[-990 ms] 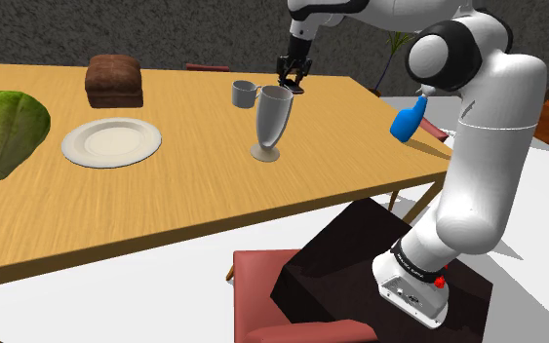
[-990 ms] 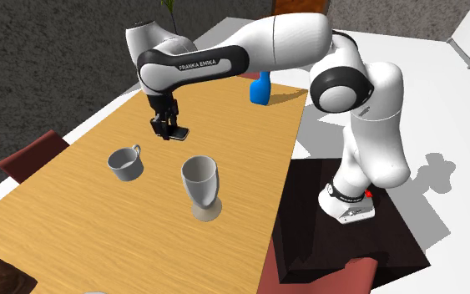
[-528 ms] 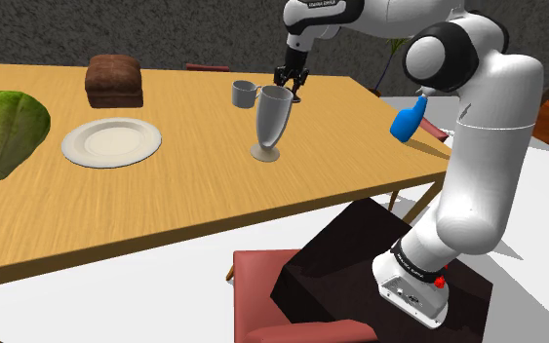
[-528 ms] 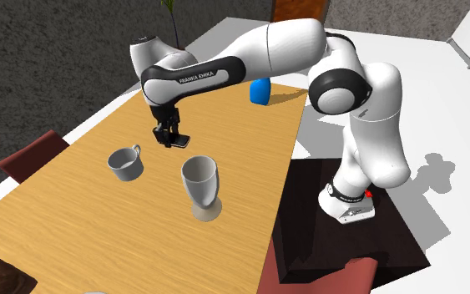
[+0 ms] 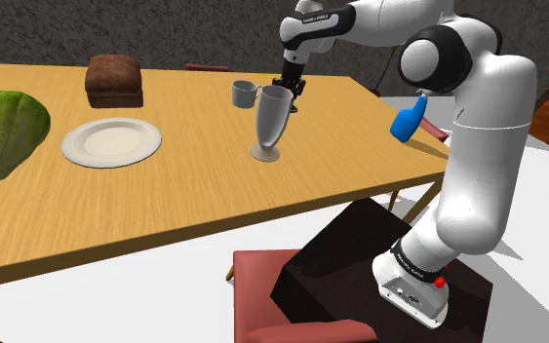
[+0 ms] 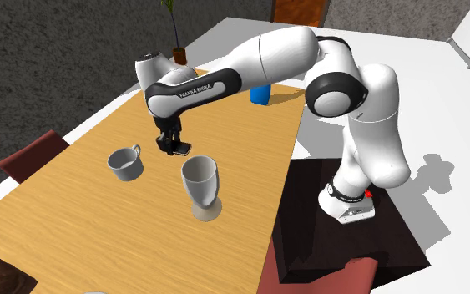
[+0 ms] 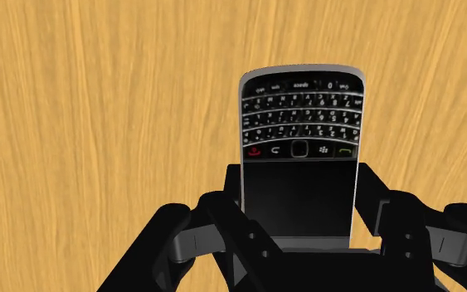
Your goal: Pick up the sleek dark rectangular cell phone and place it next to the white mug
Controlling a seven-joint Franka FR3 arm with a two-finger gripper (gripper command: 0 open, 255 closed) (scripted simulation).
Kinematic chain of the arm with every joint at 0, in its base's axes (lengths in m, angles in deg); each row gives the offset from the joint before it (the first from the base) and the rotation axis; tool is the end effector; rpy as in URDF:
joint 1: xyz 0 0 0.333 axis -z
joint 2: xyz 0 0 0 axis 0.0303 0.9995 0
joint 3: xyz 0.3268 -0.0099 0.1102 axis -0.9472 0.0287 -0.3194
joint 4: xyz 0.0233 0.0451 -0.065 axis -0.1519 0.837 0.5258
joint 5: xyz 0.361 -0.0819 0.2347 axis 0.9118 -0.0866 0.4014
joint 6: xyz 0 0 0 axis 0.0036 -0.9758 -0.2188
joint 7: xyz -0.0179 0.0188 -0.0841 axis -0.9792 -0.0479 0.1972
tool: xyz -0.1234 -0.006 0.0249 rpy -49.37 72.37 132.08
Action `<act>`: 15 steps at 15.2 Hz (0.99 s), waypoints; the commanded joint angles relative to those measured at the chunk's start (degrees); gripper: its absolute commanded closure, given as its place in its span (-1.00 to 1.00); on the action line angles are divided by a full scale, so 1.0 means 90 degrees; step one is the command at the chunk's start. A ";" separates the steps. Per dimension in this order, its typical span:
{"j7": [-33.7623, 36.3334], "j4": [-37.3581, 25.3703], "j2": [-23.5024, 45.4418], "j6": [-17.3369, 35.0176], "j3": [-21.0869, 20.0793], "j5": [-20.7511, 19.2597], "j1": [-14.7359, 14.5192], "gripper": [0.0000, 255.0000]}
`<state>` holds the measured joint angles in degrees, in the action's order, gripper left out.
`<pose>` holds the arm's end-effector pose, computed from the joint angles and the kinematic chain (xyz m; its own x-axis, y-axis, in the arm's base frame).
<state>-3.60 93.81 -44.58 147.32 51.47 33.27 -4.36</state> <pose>0.7218 -0.1455 0.3828 0.9710 -0.2376 -0.0276 -0.2388 -0.9694 -0.0574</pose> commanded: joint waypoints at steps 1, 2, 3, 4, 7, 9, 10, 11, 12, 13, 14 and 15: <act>-0.0028 0.0135 0.0034 0.0169 -0.0009 0.0021 0.0000 1.00; -0.0040 0.0180 0.0062 0.0240 -0.0014 0.0034 0.0000 1.00; -0.0051 0.0224 0.0090 0.0311 -0.0021 0.0046 0.0002 1.00; -0.0062 0.0266 0.0120 0.0381 -0.0027 0.0059 0.0003 1.00; -0.0097 0.0383 0.0216 0.0588 -0.0048 0.0101 0.0009 1.00; -0.0114 0.0436 0.0264 0.0687 -0.0058 0.0121 0.0013 1.00; -0.0115 0.0434 0.0265 0.0686 -0.0059 0.0121 0.0013 1.00; -0.0115 0.0434 0.0266 0.0686 -0.0059 0.0122 0.0013 1.00; -0.0115 0.0434 0.0266 0.0686 -0.0059 0.0122 0.0013 1.00; -0.0115 0.0434 0.0266 0.0686 -0.0059 0.0122 0.0013 1.00; -0.0115 0.0433 0.0266 0.0686 -0.0059 0.0122 0.0013 1.00; -0.0115 0.0433 0.0266 0.0686 -0.0059 0.0122 0.0013 1.00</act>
<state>-4.63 97.72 -42.19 153.49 50.95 34.36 -4.24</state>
